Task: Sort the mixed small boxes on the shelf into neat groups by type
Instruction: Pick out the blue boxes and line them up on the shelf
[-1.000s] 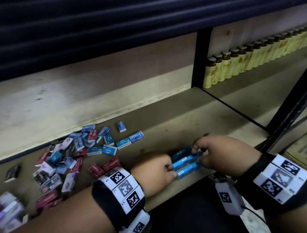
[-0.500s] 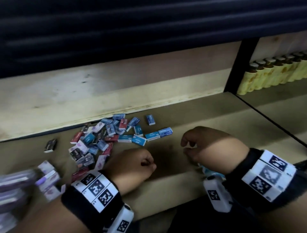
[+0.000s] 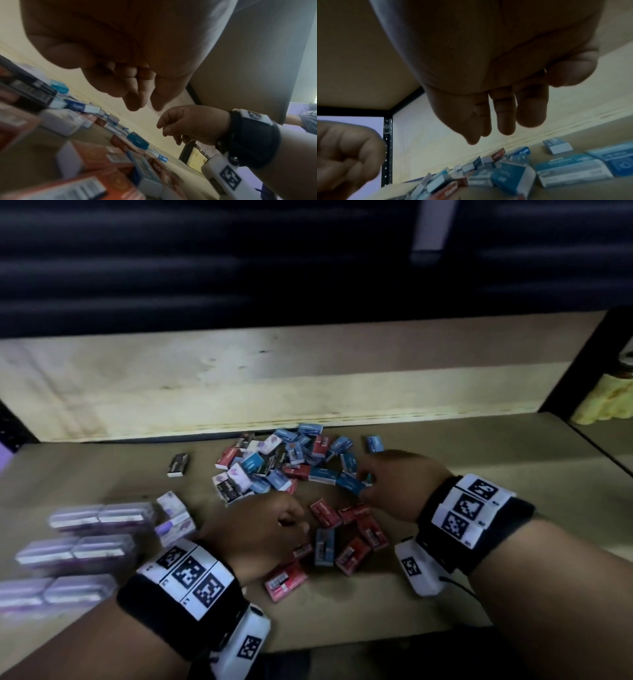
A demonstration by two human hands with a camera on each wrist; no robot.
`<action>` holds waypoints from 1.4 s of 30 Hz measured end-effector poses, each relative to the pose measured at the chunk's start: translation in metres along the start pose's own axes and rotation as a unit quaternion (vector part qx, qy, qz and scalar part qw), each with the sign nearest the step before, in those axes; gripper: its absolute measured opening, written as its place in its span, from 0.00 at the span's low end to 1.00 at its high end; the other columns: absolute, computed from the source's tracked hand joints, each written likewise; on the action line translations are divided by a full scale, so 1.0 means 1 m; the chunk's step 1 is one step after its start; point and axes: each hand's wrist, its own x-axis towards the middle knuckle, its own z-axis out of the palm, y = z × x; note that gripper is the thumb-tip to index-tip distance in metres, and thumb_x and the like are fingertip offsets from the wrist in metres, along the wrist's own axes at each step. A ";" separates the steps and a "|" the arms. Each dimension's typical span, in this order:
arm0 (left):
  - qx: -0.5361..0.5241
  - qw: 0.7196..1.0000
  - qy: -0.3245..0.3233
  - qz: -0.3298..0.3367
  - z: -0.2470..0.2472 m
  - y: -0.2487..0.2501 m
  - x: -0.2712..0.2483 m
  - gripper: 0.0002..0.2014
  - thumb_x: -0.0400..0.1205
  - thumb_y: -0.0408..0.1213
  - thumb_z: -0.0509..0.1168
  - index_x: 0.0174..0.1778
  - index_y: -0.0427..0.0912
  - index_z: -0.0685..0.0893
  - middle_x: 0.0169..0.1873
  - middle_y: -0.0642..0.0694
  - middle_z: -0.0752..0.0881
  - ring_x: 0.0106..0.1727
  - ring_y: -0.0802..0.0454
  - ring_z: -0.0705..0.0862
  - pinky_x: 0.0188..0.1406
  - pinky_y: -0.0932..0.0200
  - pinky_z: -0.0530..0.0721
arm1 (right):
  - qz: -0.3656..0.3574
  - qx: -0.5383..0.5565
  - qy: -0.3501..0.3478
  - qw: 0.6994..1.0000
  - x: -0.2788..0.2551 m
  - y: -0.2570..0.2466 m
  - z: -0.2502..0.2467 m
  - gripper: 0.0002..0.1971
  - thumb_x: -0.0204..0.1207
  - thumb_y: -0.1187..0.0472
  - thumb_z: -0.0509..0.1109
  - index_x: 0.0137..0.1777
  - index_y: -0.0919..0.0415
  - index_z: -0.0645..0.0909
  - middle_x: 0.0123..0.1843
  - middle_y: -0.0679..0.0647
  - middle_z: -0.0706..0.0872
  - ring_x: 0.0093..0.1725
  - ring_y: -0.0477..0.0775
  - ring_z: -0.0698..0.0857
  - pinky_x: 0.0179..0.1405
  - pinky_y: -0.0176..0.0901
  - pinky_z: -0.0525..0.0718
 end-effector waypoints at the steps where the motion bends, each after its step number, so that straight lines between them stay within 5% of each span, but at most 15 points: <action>1: 0.003 1.000 0.003 -0.005 -0.001 -0.004 0.000 0.08 0.75 0.58 0.69 0.47 0.63 0.85 0.38 0.68 0.86 0.43 0.75 0.82 0.38 0.70 0.73 | 0.000 -0.002 0.001 1.000 0.008 -0.002 0.002 0.14 0.75 0.46 0.69 0.60 0.42 0.80 0.46 0.47 0.81 0.40 0.50 0.79 0.34 0.39 0.72; 6: -0.014 1.000 0.018 -0.020 -0.004 -0.021 -0.001 0.11 0.75 0.58 0.70 0.49 0.59 0.86 0.38 0.64 0.87 0.40 0.70 0.84 0.42 0.61 0.81 | -0.014 -0.011 -0.017 1.000 0.045 -0.008 0.014 0.17 0.77 0.49 0.70 0.64 0.51 0.79 0.55 0.53 0.85 0.41 0.53 0.80 0.36 0.40 0.73; 9: -0.022 0.999 0.027 -0.024 -0.005 -0.029 -0.003 0.14 0.72 0.62 0.67 0.48 0.62 0.84 0.36 0.65 0.87 0.39 0.70 0.84 0.40 0.62 0.81 | -0.028 -0.019 -0.036 0.999 0.064 -0.008 0.020 0.17 0.76 0.46 0.71 0.61 0.50 0.76 0.47 0.49 0.82 0.31 0.44 0.74 0.24 0.37 0.67; 14: -0.025 0.998 0.044 -0.034 -0.004 -0.039 -0.004 0.14 0.65 0.69 0.60 0.42 0.71 0.81 0.36 0.73 0.85 0.39 0.75 0.83 0.33 0.69 0.74 | -0.015 -0.033 -0.072 0.997 0.083 0.004 0.031 0.17 0.75 0.50 0.68 0.62 0.49 0.74 0.46 0.48 0.82 0.31 0.41 0.75 0.21 0.36 0.66; 19: -0.015 0.998 0.040 -0.034 -0.006 -0.043 -0.007 0.12 0.68 0.68 0.59 0.42 0.72 0.80 0.36 0.73 0.85 0.37 0.74 0.83 0.30 0.67 0.73 | -0.023 -0.042 -0.086 0.995 0.088 0.009 0.040 0.20 0.81 0.53 0.66 0.72 0.54 0.74 0.61 0.56 0.84 0.37 0.49 0.78 0.25 0.33 0.67; 22: -0.028 0.998 0.040 -0.033 -0.009 -0.040 -0.008 0.15 0.69 0.67 0.59 0.44 0.67 0.82 0.36 0.72 0.86 0.35 0.72 0.84 0.31 0.63 0.77 | -0.029 -0.016 -0.088 0.996 0.080 0.006 0.028 0.21 0.81 0.54 0.67 0.74 0.50 0.75 0.69 0.54 0.82 0.51 0.54 0.83 0.41 0.40 0.75; 26: -0.027 0.998 0.043 -0.024 -0.012 -0.037 -0.007 0.17 0.69 0.67 0.58 0.43 0.63 0.82 0.36 0.70 0.85 0.37 0.70 0.83 0.35 0.61 0.79 | 0.008 0.098 -0.063 0.993 0.057 0.006 0.008 0.18 0.77 0.53 0.71 0.68 0.43 0.82 0.65 0.47 0.83 0.50 0.50 0.83 0.43 0.39 0.77; 30: -0.028 0.998 0.037 -0.030 -0.011 -0.034 -0.008 0.17 0.70 0.67 0.59 0.44 0.63 0.83 0.35 0.69 0.86 0.37 0.70 0.83 0.35 0.62 0.76 | 0.094 0.353 -0.031 0.930 0.027 0.004 0.005 0.08 0.71 0.57 0.75 0.49 0.47 0.84 0.32 0.47 0.89 0.25 0.46 0.87 0.16 0.32 0.74; 36: -0.031 0.998 0.047 -0.021 -0.008 -0.022 -0.007 0.09 0.76 0.59 0.67 0.44 0.60 0.85 0.36 0.69 0.86 0.37 0.70 0.83 0.37 0.60 0.79 | 0.136 0.497 -0.009 0.857 -0.003 0.006 0.018 0.16 0.55 0.47 0.75 0.45 0.46 0.84 0.33 0.53 0.89 0.28 0.53 0.86 0.19 0.37 0.70; 40: -0.023 0.999 0.041 -0.027 -0.007 -0.014 -0.006 0.06 0.78 0.54 0.69 0.43 0.57 0.87 0.34 0.62 0.87 0.36 0.66 0.84 0.42 0.56 0.83 | 0.089 0.550 0.015 0.830 -0.026 0.004 0.023 0.17 0.64 0.55 0.75 0.51 0.35 0.87 0.36 0.50 0.92 0.29 0.46 0.88 0.21 0.36 0.79; 42: -0.012 0.999 0.031 -0.026 -0.007 -0.013 -0.006 0.07 0.79 0.53 0.69 0.44 0.56 0.87 0.34 0.60 0.88 0.37 0.65 0.85 0.43 0.56 0.82 | 0.069 0.529 0.018 0.845 -0.039 -0.003 0.029 0.16 0.65 0.57 0.74 0.50 0.35 0.87 0.39 0.52 0.92 0.33 0.48 0.89 0.30 0.43 0.86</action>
